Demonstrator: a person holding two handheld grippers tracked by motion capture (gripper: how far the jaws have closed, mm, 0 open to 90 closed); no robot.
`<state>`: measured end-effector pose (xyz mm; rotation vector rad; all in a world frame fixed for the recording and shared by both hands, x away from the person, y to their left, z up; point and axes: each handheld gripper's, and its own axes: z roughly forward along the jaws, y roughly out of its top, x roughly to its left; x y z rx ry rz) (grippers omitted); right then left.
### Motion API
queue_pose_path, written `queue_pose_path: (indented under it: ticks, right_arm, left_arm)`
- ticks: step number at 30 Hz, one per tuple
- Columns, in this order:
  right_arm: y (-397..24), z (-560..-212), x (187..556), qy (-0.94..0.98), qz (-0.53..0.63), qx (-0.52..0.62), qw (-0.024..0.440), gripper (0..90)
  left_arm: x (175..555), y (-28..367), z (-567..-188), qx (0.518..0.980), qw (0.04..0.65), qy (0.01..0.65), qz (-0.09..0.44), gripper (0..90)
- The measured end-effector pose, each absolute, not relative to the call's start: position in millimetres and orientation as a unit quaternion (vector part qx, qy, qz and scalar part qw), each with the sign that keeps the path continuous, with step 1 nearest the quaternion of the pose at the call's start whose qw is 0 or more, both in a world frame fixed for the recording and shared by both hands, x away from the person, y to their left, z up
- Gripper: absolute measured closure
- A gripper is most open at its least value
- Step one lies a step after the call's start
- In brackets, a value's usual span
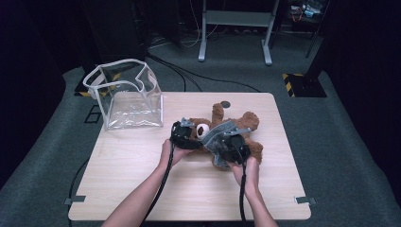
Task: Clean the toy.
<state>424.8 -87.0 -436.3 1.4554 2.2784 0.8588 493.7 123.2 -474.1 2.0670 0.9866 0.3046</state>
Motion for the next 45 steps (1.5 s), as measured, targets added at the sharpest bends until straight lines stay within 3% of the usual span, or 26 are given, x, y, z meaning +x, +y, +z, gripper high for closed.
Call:
queue_pose_path:
  ticks: [4, 10, 14, 26, 34, 39, 45]
  right_arm:
    - [-72, -455, 435, 0.800, 0.274, 0.512, 0.151, 68.6]
    - [-58, -471, 431, 0.821, 0.237, 0.483, 0.194, 69.5]
    - [-54, -471, 424, 0.834, 0.218, 0.467, 0.196, 70.5]
    - [-69, -459, 405, 0.839, 0.231, 0.470, 0.145, 70.6]
    - [-59, -458, 429, 0.824, 0.243, 0.477, 0.184, 69.7]
    - [-65, -473, 423, 0.823, 0.247, 0.483, 0.168, 70.4]
    - [-87, -473, 408, 0.835, 0.249, 0.480, 0.105, 70.4]
  left_arm:
    - [494, 123, -474, 0.819, 0.404, 0.390, 0.120, 34.2]
    - [493, 122, -475, 0.816, 0.407, 0.393, 0.120, 34.2]
    - [493, 122, -475, 0.819, 0.403, 0.390, 0.121, 34.2]
    - [493, 123, -475, 0.817, 0.405, 0.392, 0.121, 34.1]
    - [492, 123, -475, 0.817, 0.405, 0.393, 0.123, 34.1]
    - [491, 124, -476, 0.819, 0.403, 0.390, 0.124, 34.1]
    - [491, 123, -476, 0.816, 0.404, 0.393, 0.126, 34.1]
